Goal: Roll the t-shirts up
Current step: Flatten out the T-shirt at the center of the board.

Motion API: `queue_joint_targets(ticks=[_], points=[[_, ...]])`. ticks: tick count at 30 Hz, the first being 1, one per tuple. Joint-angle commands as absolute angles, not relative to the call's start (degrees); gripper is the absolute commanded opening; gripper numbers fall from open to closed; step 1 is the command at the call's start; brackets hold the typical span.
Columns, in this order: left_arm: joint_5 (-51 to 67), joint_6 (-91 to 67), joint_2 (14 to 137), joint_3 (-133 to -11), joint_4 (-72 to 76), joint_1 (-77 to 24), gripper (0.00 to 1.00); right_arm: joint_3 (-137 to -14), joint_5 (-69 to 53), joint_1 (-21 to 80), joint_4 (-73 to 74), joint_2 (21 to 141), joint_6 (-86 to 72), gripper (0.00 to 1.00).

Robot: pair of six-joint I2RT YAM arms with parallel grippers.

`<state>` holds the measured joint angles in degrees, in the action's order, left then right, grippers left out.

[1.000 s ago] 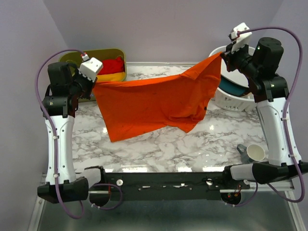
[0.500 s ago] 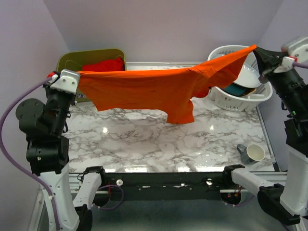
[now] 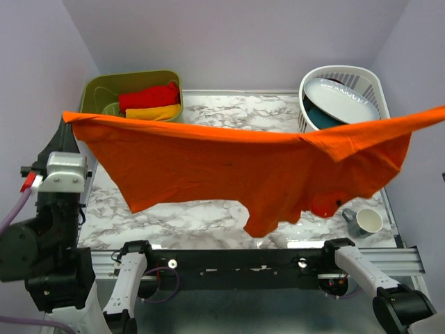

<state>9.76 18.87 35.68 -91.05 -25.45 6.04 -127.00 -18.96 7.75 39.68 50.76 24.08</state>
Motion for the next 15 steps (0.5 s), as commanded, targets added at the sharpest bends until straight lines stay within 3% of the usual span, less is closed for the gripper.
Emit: queue_joint_targets(ticks=[1, 8, 15], points=[[6.7, 20.4, 35.2, -94.6, -21.3, 6.4, 0.0, -123.9, -16.7, 7.2, 39.1, 47.4, 28.0, 0.0], [12.3, 24.8, 41.7, -90.6, -30.0, 6.4, 0.0, -109.5, -15.8, 7.2, 33.0, 47.5, 31.3, 0.01], [27.6, 30.4, 46.6, -69.0, -35.1, 6.4, 0.0, -85.4, -20.3, 7.1, 25.1, 51.2, 37.3, 0.01]])
